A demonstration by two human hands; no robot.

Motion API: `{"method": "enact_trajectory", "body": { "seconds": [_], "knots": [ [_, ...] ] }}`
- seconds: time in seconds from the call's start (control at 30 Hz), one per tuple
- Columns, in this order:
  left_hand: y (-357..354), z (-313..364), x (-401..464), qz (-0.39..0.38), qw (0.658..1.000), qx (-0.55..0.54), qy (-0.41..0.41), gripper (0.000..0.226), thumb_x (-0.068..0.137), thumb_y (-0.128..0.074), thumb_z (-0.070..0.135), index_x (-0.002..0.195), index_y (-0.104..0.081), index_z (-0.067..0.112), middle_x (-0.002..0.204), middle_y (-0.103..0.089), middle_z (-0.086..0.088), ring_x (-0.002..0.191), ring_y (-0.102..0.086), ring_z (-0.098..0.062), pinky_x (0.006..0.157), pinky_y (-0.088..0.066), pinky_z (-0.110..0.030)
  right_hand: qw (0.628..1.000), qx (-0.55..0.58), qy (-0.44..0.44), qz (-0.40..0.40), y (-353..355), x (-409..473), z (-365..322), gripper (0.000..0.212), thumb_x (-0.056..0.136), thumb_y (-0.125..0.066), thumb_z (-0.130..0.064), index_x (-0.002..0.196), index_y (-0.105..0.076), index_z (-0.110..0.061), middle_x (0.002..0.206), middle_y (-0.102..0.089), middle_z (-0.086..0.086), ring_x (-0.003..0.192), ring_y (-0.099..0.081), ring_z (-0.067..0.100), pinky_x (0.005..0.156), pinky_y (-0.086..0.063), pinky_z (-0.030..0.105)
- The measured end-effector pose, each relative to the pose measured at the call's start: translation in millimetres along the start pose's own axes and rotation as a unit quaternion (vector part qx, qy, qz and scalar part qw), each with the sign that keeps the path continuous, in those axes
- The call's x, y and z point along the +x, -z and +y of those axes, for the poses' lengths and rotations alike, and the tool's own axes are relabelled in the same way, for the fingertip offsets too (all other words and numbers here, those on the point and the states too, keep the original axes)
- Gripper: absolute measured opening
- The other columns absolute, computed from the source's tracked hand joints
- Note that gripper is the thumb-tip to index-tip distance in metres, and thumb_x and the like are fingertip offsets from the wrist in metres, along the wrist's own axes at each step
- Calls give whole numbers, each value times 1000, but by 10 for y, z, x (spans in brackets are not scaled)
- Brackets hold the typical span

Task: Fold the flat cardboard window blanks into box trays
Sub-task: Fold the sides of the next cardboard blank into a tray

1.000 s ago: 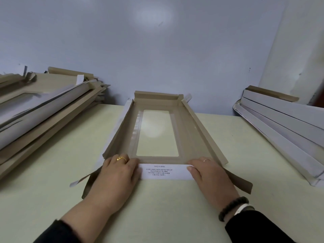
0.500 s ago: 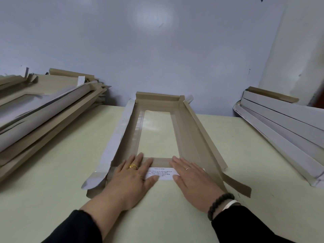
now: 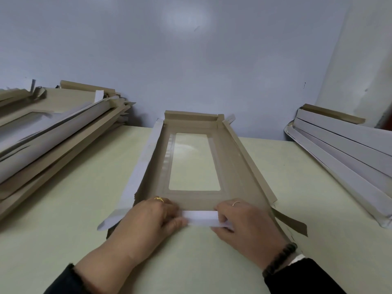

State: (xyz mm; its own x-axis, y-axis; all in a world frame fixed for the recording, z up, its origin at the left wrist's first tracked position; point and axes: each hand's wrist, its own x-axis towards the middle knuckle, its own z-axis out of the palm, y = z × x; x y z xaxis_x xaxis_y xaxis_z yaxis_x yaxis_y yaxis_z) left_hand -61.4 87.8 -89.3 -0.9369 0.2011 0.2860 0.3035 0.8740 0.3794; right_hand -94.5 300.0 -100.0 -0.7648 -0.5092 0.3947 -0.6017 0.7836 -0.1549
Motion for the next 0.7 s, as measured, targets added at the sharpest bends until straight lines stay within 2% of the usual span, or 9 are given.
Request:
{"method": "enact_trajectory", "body": {
  "seconds": [0.1, 0.2, 0.3, 0.33, 0.43, 0.53, 0.57, 0.63, 0.7],
  "knots": [
    [12, 1, -9, -37, 999, 24, -27, 30, 88, -53, 47, 114, -57, 35, 108, -54, 18, 102, -48, -2, 88, -37, -21, 999, 36, -11, -31, 34, 16, -49, 46, 69, -46, -67, 80, -48, -23, 88, -58, -12, 85, -51, 9, 69, -42, 26],
    [-12, -1, 14, -33, 999, 24, -26, 43, 86, -55, 45, 127, -42, 38, 108, -48, 18, 104, -44, -2, 87, -34, -17, 998, 42, -2, -36, 13, 34, -78, 37, 81, -49, -58, 102, -47, -28, 99, -50, -16, 94, -45, 7, 73, -30, 21],
    [-27, -18, 20, -26, 999, 24, -26, 49, 86, -57, 46, 131, -40, 37, 102, -43, 18, 105, -43, -2, 84, -33, -14, 997, 46, -1, -55, -17, 64, -90, 42, 85, -50, -51, 122, -47, -31, 112, -49, -15, 106, -42, 4, 84, -27, 17],
    [-26, -22, 20, -24, 999, 27, -28, 48, 85, -57, 46, 130, -42, 37, 99, -41, 18, 104, -43, -2, 82, -32, -14, 998, 45, 1, -54, -25, 70, -88, 39, 85, -51, -50, 119, -51, -30, 110, -49, -14, 105, -42, 5, 85, -27, 17],
    [-13, 17, 18, -11, 997, 59, -43, 43, 86, -53, 50, 127, -45, 37, 95, -35, 19, 103, -41, -3, 75, -26, -14, 998, 42, 5, -39, 19, 79, -118, 25, 81, -59, -46, 95, -60, -24, 94, -49, -11, 94, -46, 9, 78, -29, 19],
    [96, 77, 7, 30, 992, 73, -102, 45, 85, -41, 58, 117, -58, 31, 96, -45, 15, 99, -47, -8, 77, -29, -17, 999, -13, 38, 14, 121, 67, -207, 22, 66, -68, -38, 71, -57, -19, 73, -53, -6, 68, -52, 17, 63, -32, 24],
    [180, 108, -10, 54, 989, 48, -126, 45, 86, -39, 55, 108, -65, 25, 93, -52, 12, 93, -50, -9, 76, -33, -19, 997, -41, 53, 24, 165, 53, -257, 24, 59, -70, -37, 66, -55, -19, 67, -53, -6, 60, -52, 17, 58, -32, 25],
    [331, 114, -63, 162, 975, -24, -153, 41, 91, -39, 45, 93, -70, 18, 85, -57, 11, 83, -50, -6, 74, -37, -17, 990, -96, 101, 22, 181, 16, -340, 30, 51, -79, -29, 64, -53, -22, 61, -51, -7, 52, -49, 15, 51, -35, 24],
    [455, 75, -105, 261, 955, -80, -119, 31, 91, -45, 37, 85, -69, 20, 80, -57, 15, 79, -51, -2, 72, -38, -11, 982, -119, 146, -5, 162, -27, -380, 32, 47, -77, -16, 66, -53, -25, 60, -50, -8, 49, -48, 12, 48, -35, 23]
  ]
}}
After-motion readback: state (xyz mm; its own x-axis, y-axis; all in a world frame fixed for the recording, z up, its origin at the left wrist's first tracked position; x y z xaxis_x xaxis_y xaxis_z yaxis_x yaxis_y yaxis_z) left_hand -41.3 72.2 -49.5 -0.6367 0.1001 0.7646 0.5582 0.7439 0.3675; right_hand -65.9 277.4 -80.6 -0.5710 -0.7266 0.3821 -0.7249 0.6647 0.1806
